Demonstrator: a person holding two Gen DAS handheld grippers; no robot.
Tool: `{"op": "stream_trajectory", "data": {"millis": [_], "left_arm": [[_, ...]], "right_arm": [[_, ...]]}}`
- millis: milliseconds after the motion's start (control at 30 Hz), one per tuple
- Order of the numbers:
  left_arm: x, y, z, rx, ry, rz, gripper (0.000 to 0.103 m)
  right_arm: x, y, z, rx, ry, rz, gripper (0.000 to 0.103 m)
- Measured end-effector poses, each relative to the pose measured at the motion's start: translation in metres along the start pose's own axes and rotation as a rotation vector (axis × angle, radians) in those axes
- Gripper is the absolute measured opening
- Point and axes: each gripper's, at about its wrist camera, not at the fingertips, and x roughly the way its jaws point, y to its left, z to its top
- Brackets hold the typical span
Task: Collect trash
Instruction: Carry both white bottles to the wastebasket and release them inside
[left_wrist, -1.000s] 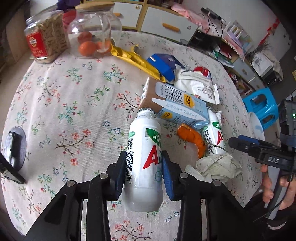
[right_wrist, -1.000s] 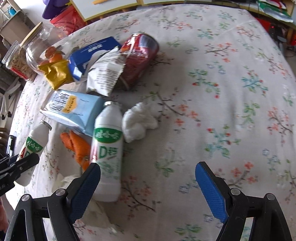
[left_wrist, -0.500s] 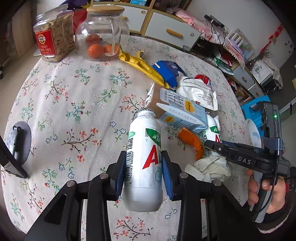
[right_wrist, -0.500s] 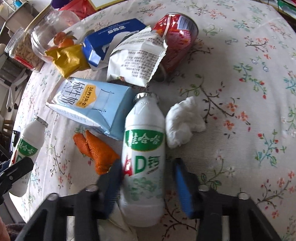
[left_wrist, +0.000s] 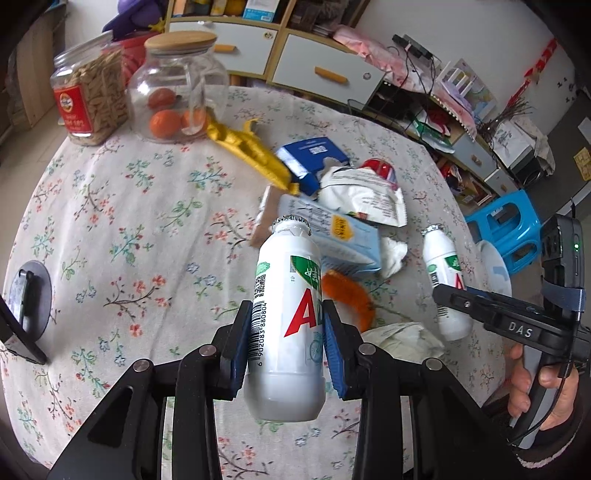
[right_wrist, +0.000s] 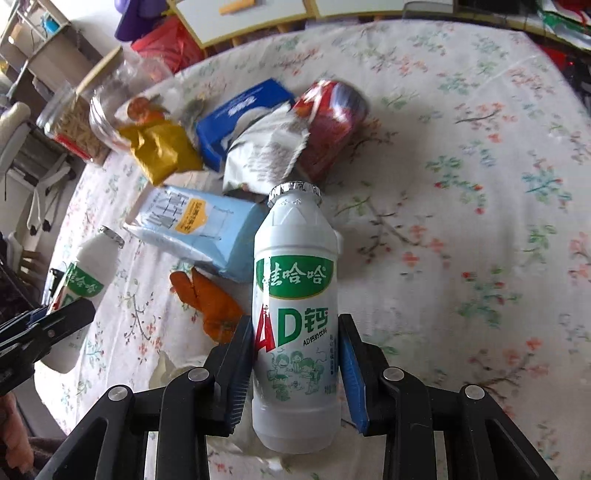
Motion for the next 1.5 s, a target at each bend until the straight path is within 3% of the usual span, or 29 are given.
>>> {"op": "stream_trajectory", "data": {"millis": [367,833,1167,1500], "left_arm": [[0.006,-0.053,0.013,0.065,-0.009,-0.051,0.038],[0.042,-0.142,0.022,0.153,0.023,-0.106,0.038],[0.081,-0.217,0.018,0.269,0.061,-0.089,0.038],[0.118,-0.314,0.015,0.387,0.09,-0.157,0.038]], "right_arm": [[-0.056,-0.068,-0.01,0.105,-0.106,-0.045,0.039],[-0.127,-0.22,-0.04,0.391,-0.236,-0.142,0.039],[-0.153,-0.324,-0.06,0.644,-0.298,-0.159,0.039],[-0.152,-0.38,-0.068,0.782,-0.312,-0.132,0.043]]}}
